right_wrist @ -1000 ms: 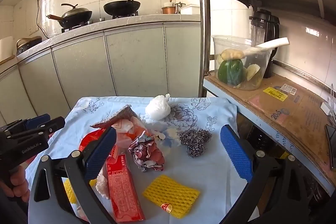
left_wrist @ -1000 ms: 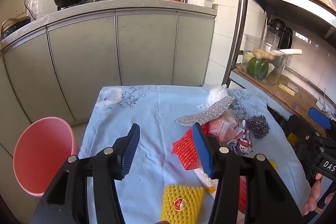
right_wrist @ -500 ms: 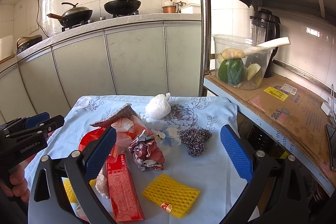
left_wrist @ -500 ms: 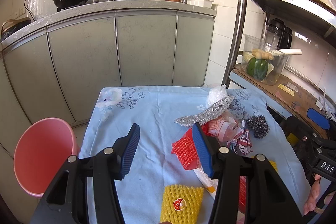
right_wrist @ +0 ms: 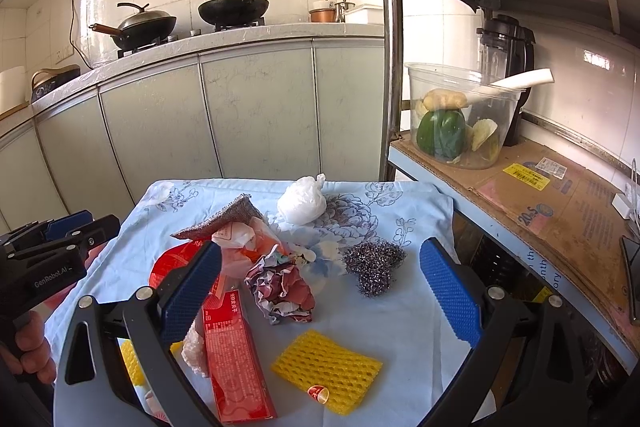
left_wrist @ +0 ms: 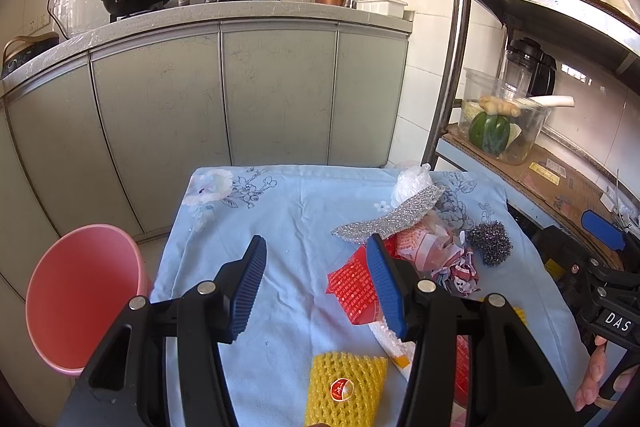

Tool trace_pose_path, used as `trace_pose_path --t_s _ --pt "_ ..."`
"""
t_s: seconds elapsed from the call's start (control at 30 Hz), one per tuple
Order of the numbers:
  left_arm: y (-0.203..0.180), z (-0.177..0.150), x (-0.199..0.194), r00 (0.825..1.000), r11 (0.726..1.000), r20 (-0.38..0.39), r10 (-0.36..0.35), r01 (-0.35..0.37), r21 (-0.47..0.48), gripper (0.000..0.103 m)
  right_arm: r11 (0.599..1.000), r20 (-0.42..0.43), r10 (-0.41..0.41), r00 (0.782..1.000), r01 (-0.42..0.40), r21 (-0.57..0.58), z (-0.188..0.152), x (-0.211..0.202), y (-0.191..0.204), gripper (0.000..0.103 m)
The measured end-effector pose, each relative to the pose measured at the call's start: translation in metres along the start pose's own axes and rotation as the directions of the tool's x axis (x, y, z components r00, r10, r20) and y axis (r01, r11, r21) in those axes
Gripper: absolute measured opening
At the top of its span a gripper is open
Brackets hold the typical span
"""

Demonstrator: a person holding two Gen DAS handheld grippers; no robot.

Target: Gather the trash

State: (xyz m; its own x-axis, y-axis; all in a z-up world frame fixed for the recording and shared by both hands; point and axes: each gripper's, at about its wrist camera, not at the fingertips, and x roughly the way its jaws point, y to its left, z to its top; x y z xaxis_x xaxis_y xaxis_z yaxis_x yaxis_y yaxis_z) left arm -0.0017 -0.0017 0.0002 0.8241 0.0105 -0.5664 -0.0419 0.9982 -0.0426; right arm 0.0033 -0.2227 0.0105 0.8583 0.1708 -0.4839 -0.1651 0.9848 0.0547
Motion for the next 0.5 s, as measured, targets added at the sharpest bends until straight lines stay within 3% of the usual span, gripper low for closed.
trace_pose_path --t_s 0.5 --pt "-0.003 0.007 -0.013 1.0 1.0 0.017 -0.007 0.007 0.003 0.051 1.0 0.003 0.0 1.0 0.0 0.0 0.0 -0.001 0.001 0.1"
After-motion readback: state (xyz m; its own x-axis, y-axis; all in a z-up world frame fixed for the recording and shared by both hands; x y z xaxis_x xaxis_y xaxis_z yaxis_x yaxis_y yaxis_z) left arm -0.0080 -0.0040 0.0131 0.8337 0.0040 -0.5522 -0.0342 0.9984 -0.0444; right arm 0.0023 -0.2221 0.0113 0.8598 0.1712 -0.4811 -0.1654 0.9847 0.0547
